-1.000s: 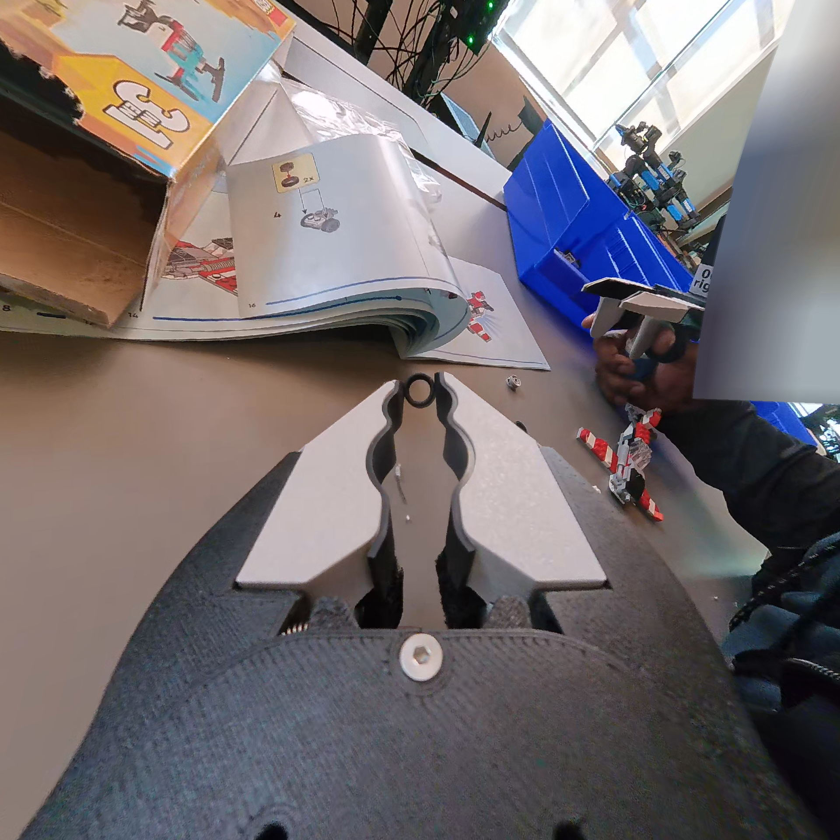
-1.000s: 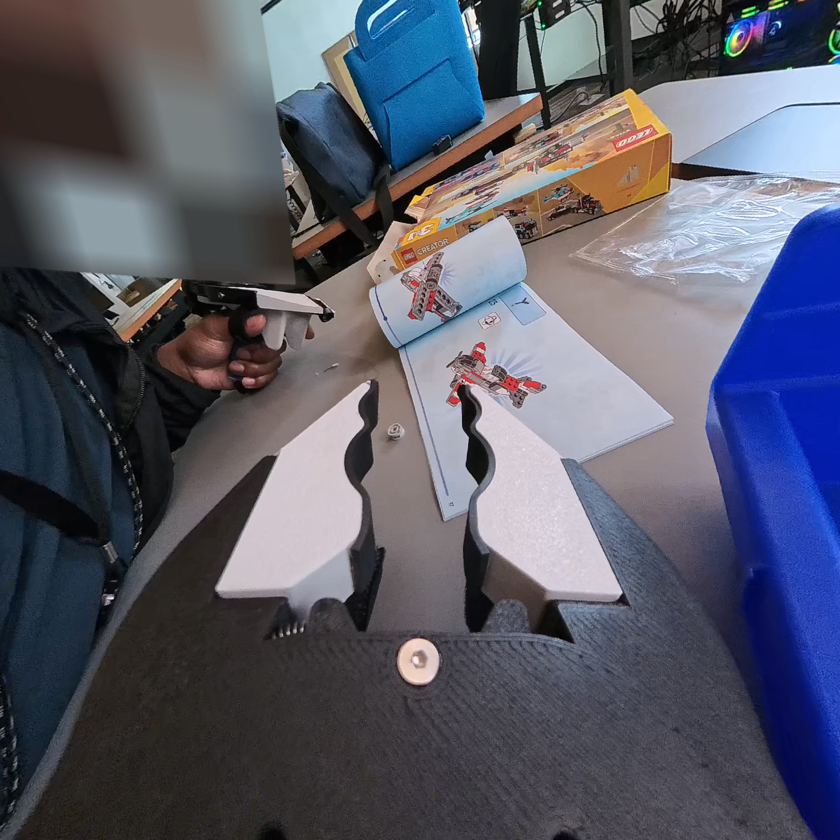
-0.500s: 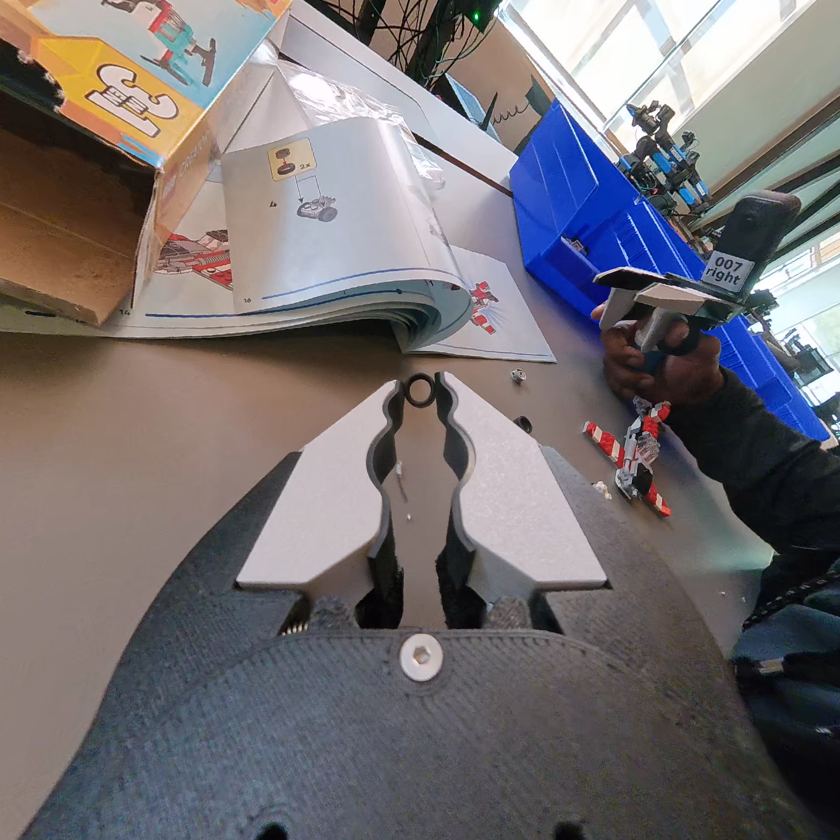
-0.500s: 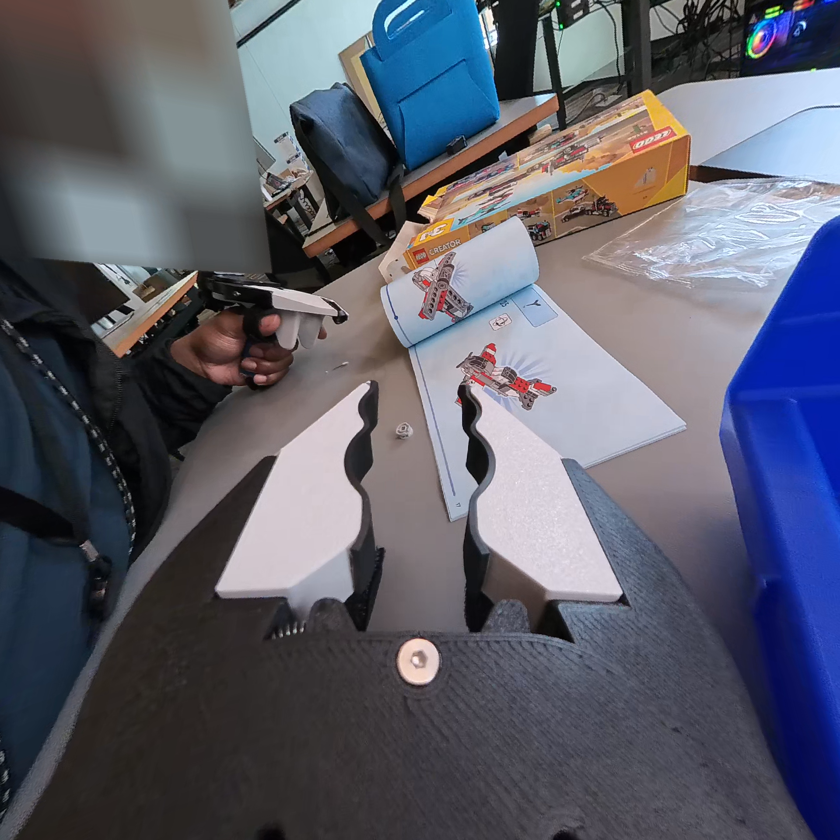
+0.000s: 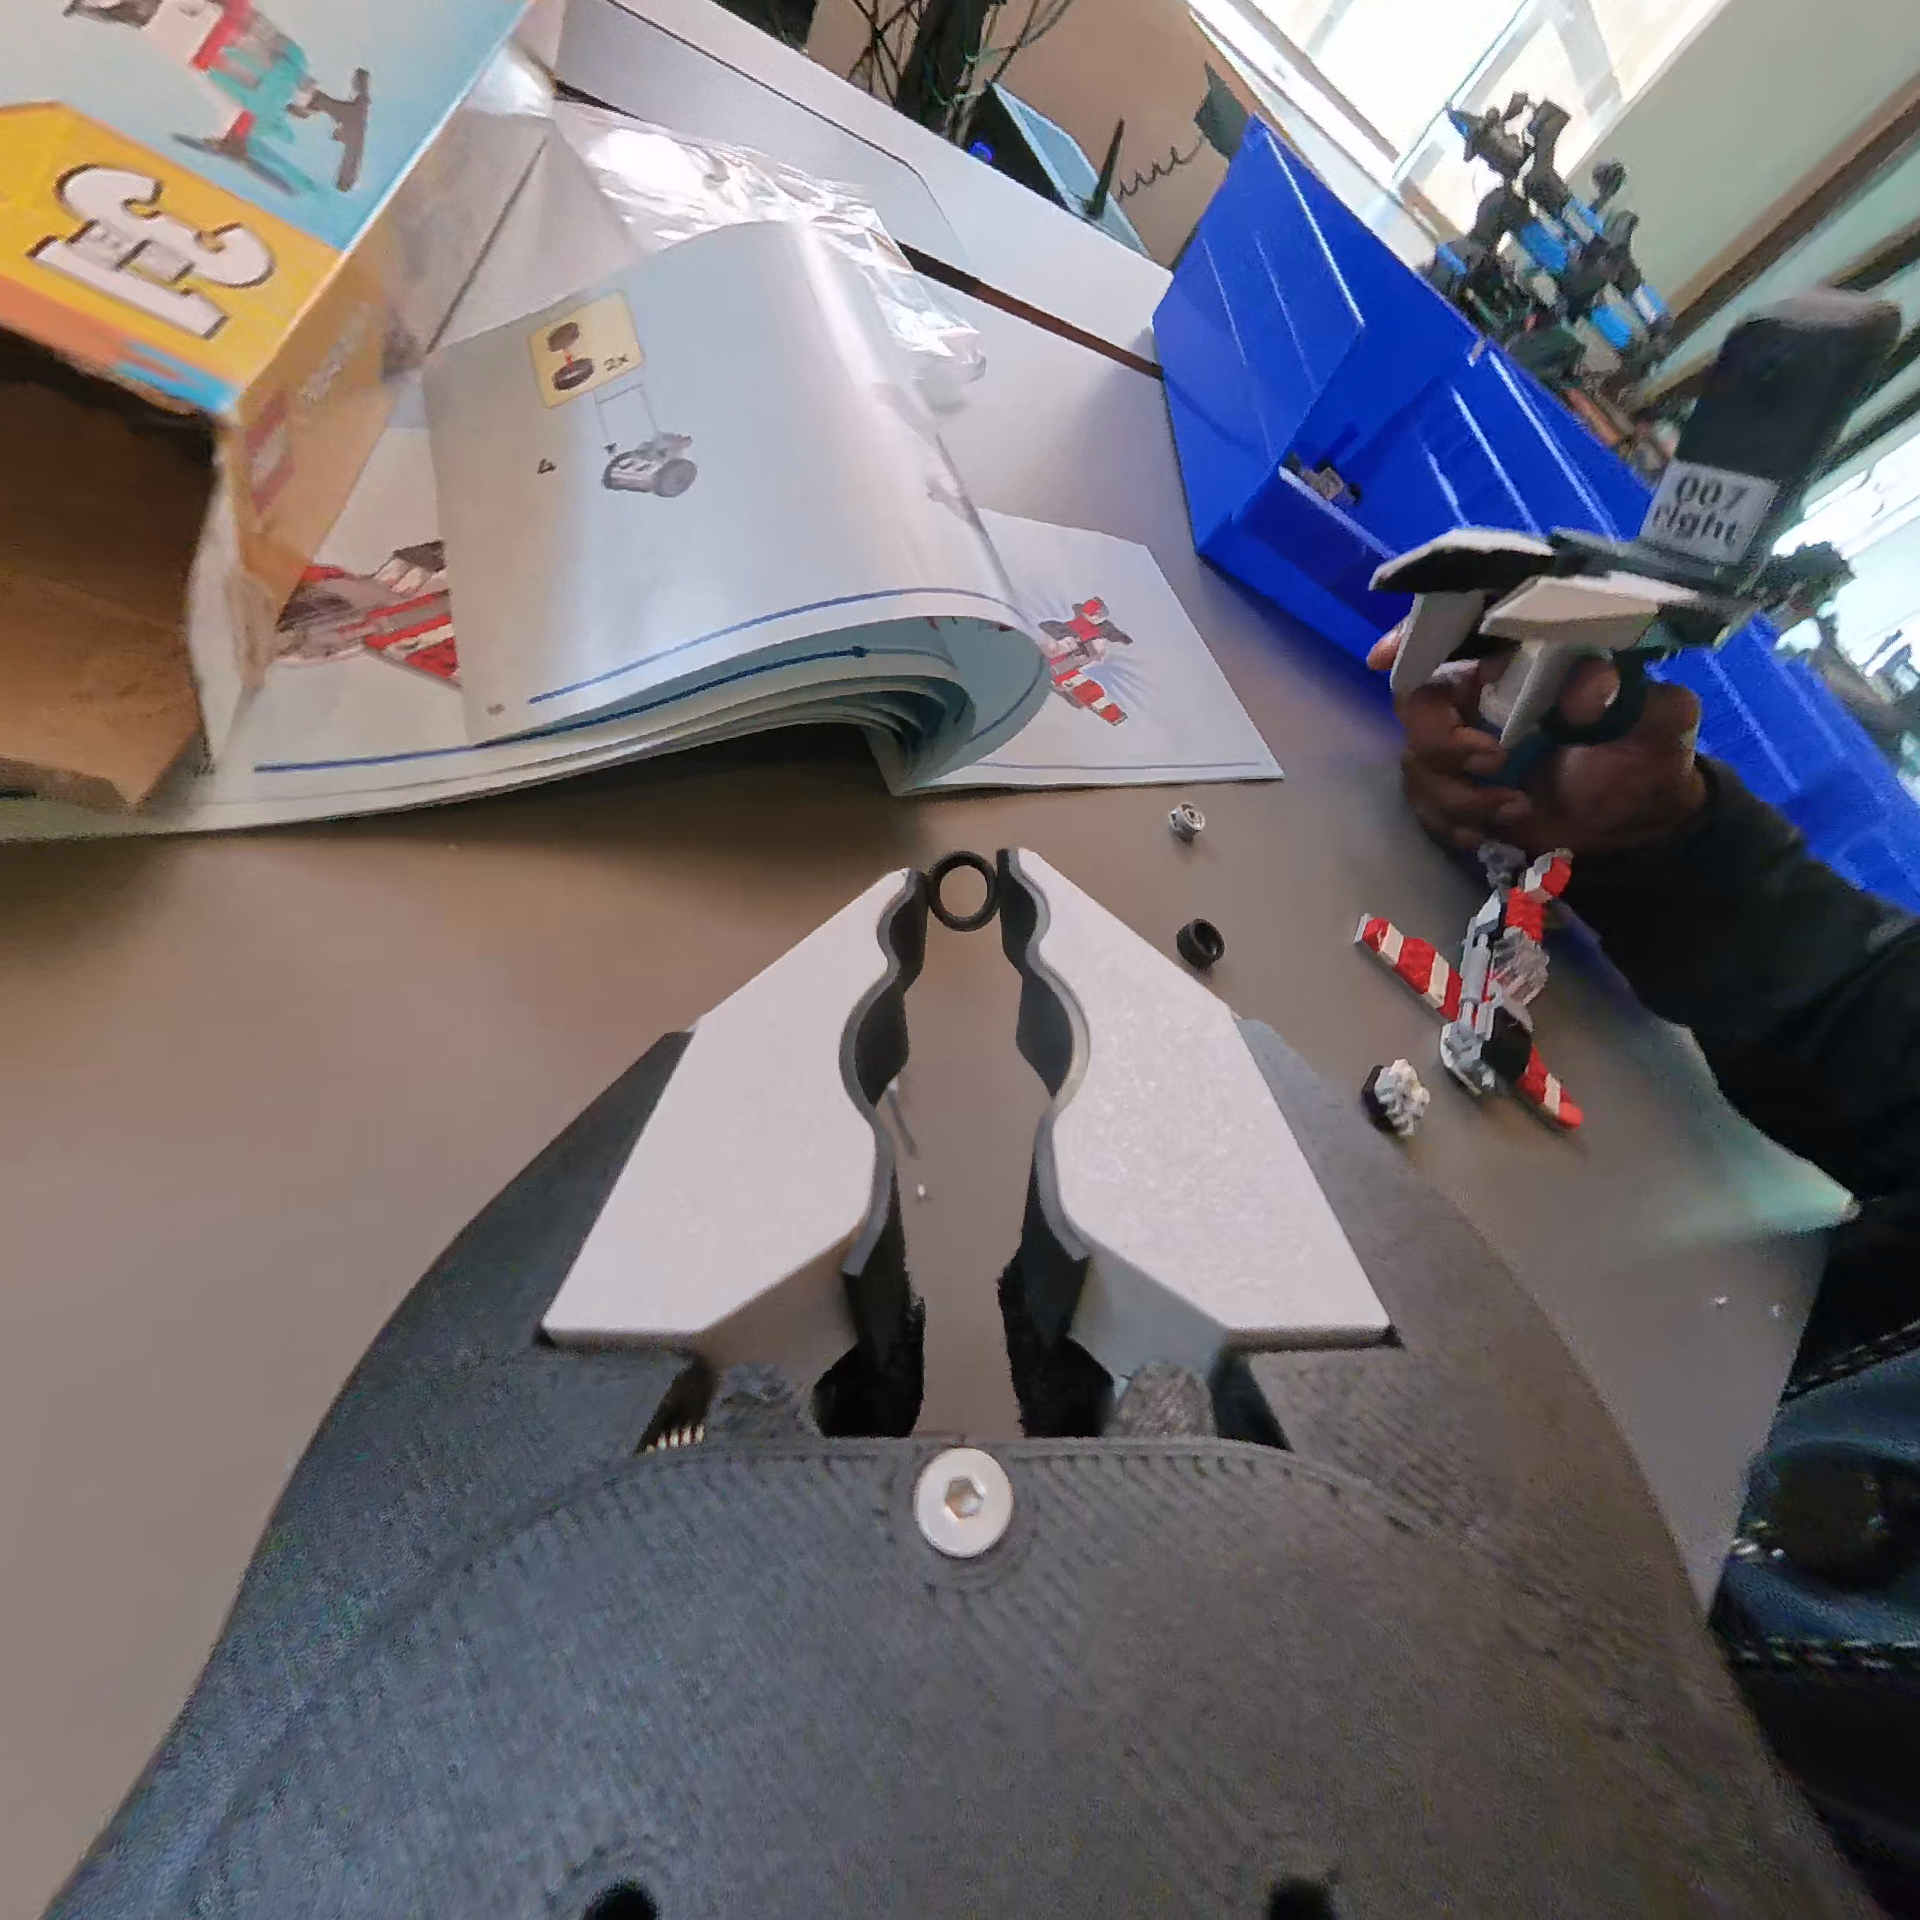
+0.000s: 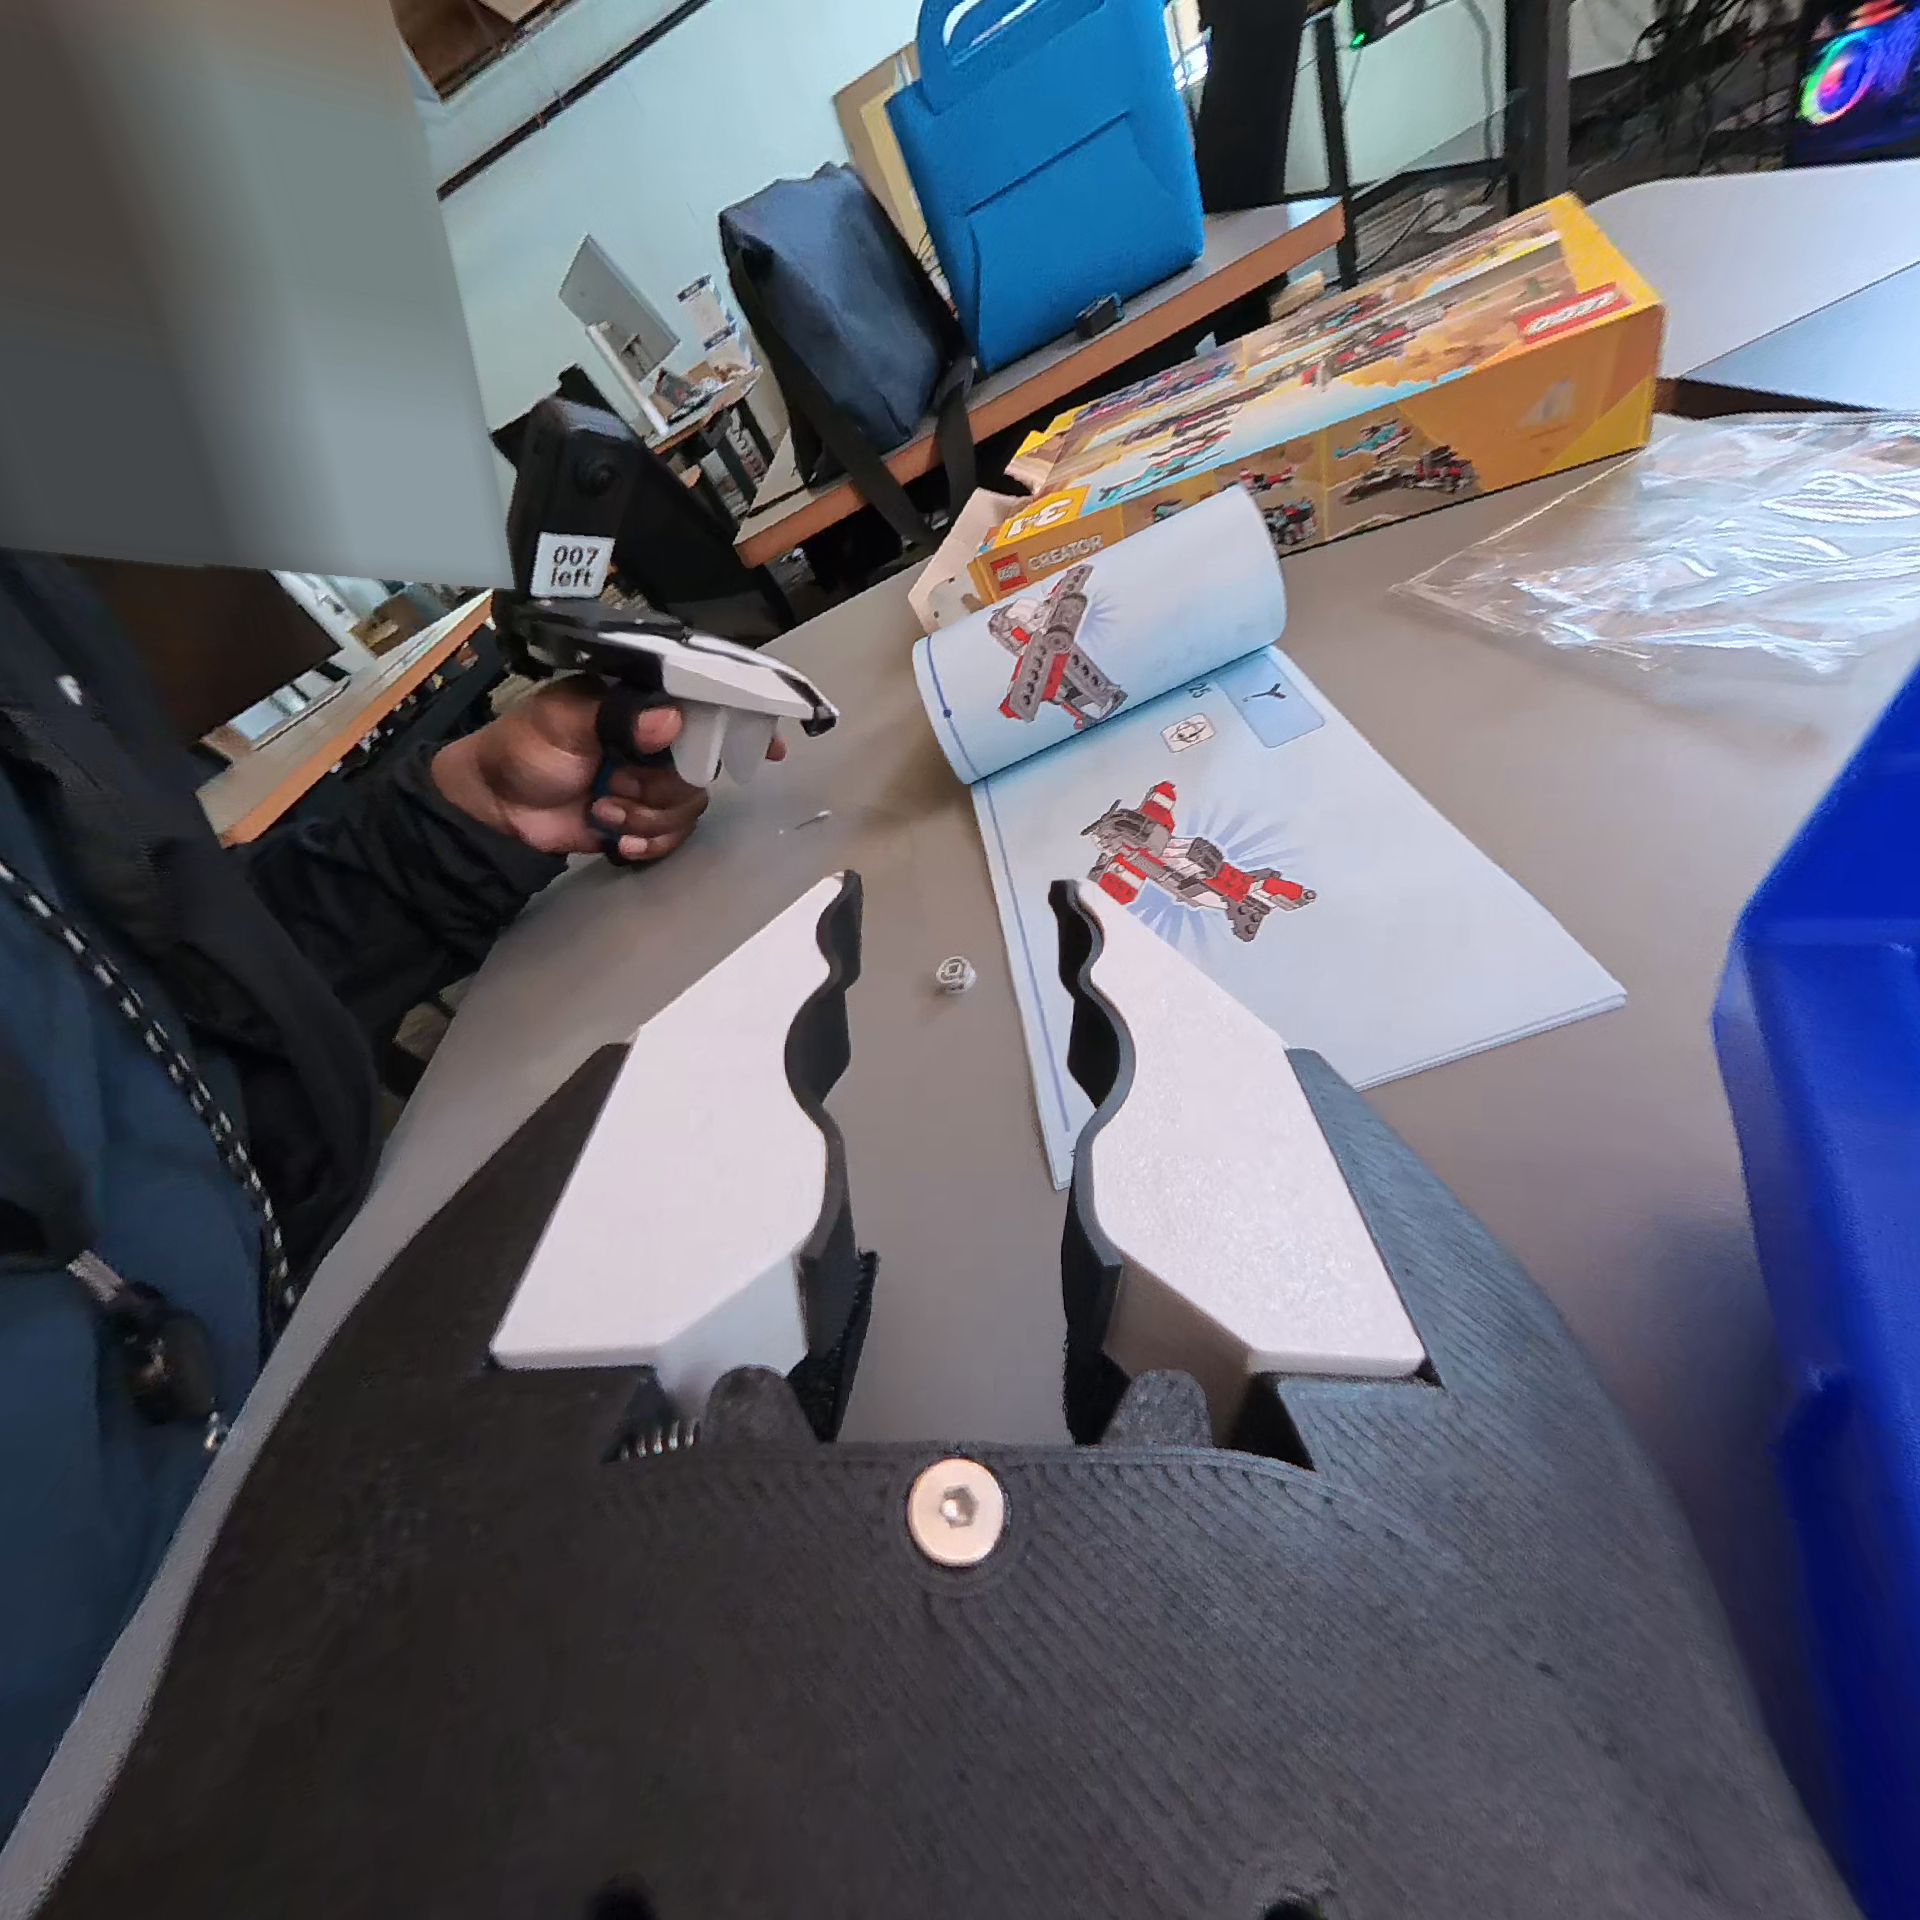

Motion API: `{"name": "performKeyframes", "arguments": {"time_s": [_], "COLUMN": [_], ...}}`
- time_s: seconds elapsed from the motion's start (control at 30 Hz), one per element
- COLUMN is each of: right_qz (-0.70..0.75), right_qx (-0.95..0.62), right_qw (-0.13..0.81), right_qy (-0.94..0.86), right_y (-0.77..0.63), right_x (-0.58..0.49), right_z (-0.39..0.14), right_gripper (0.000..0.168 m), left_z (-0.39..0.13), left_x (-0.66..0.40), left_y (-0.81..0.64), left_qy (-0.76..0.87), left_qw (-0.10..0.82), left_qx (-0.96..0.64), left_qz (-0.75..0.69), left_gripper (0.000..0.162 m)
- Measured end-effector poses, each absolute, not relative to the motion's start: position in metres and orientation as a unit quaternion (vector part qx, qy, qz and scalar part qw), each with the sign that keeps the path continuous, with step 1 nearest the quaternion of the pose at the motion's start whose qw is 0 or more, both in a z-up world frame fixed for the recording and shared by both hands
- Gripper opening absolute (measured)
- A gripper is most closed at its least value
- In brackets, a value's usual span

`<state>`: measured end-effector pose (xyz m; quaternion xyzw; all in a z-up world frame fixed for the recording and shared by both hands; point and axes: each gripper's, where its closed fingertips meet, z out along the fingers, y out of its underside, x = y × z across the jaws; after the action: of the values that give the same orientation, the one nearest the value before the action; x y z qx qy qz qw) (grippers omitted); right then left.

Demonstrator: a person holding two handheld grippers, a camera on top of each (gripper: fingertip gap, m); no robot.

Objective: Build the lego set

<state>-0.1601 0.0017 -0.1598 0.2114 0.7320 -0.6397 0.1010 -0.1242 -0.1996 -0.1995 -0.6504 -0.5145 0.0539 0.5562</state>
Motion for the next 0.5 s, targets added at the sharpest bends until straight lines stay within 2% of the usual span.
{"name": "performKeyframes", "arguments": {"time_s": [0.23,0.5], "right_qz": [-0.638,-0.657], "right_qx": [0.191,0.172], "right_qw": [0.109,0.088], "right_qy": [0.738,0.729], "right_y": [-0.001,0.003], "right_x": [-0.153,-0.149], "right_z": [-0.159,-0.151], "right_gripper": [0.039,0.041], "left_z": [-0.19,-0.223], "left_x": [-0.11,-0.093], "left_y": [-0.126,-0.054], "left_qy": [-0.416,-0.335], "left_qw": [0.554,0.428], "left_qx": [-0.719,-0.835], "left_qz": [0.051,0.089], "left_gripper": [0.014,0.015]}}
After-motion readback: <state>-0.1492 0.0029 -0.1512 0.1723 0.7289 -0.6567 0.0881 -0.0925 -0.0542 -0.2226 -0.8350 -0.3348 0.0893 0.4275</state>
